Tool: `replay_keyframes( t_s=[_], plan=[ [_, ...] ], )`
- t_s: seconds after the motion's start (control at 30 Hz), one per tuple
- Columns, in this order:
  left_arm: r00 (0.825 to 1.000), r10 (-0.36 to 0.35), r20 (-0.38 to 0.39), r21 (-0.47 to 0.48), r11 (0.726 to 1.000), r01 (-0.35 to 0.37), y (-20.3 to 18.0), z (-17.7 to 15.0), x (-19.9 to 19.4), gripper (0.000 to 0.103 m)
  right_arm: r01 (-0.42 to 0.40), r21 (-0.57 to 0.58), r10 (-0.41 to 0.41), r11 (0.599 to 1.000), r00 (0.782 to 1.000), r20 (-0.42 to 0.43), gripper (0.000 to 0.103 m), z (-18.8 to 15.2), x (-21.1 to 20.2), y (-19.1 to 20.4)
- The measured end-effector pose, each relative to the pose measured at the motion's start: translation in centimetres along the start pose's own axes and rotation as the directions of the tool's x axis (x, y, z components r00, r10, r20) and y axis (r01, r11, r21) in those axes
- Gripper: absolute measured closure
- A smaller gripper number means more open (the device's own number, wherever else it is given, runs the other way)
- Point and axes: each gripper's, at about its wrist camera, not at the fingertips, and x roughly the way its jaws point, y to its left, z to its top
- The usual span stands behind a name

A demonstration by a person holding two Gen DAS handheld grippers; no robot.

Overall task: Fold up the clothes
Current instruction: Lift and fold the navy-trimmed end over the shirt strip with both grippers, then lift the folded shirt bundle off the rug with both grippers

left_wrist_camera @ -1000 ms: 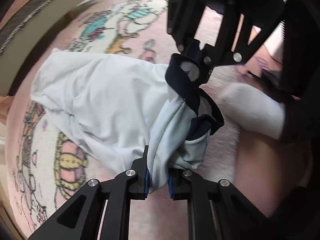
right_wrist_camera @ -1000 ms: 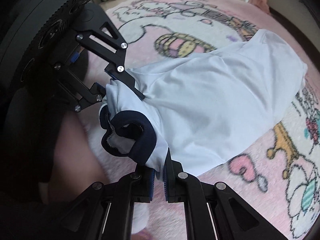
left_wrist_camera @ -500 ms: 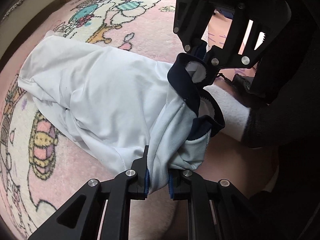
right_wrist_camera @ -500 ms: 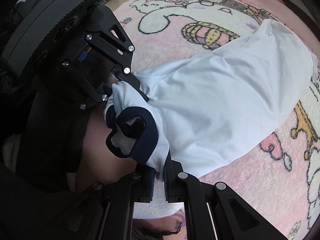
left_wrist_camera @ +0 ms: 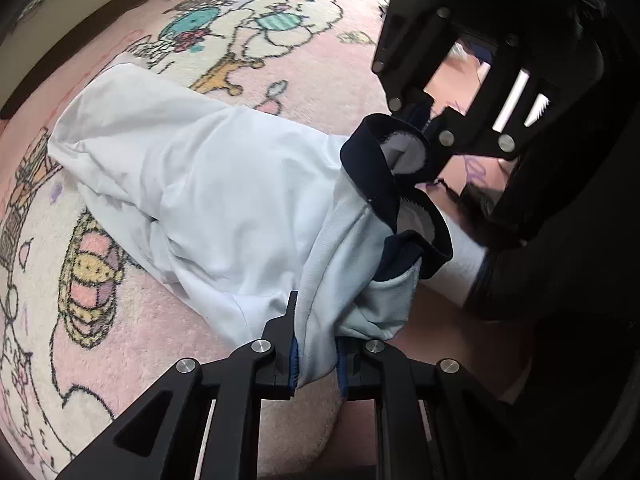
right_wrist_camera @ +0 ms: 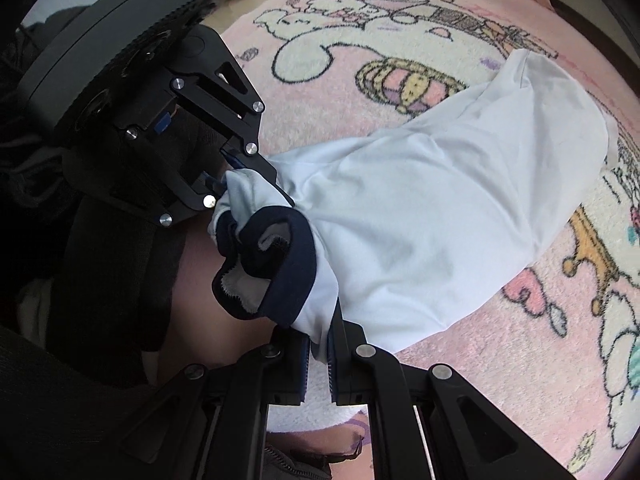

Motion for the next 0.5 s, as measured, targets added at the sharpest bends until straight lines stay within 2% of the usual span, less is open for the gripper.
replay_keyframes(
  t_s=[0.07,0.1,0.23,0.33,0.5],
  plan=[
    [1.0,-0.008,0.013,-0.021,1.0,0.009,0.6,0.2,-0.7,0.091,-0.01,-0.041,0.01,0.999,1.0,-0.011,0.098,0.5,-0.6,-0.2],
    [1.0,-0.013,0.02,-0.033,0.999,0.014,0.9,0.4,-1.0,0.091,-0.031,-0.132,0.025,0.991,0.999,-0.043,0.098,0.7,-0.9,-0.3],
    [0.999,-0.02,0.05,-0.066,0.998,0.023,1.9,1.1,-2.4,0.091,-0.017,-0.13,0.015,0.991,1.0,-0.022,0.098,1.9,-2.0,-0.7],
    [0.997,-0.015,0.072,-0.069,0.997,0.02,2.4,1.8,-3.3,0.091,-0.03,-0.235,0.022,0.972,0.999,-0.037,0.098,2.7,-2.8,-0.9],
    [0.994,0.008,0.107,-0.063,0.998,-0.001,3.2,2.8,-4.8,0.091,-0.002,-0.233,0.002,0.972,1.0,0.001,0.098,4.0,-4.2,-1.3]
  ],
)
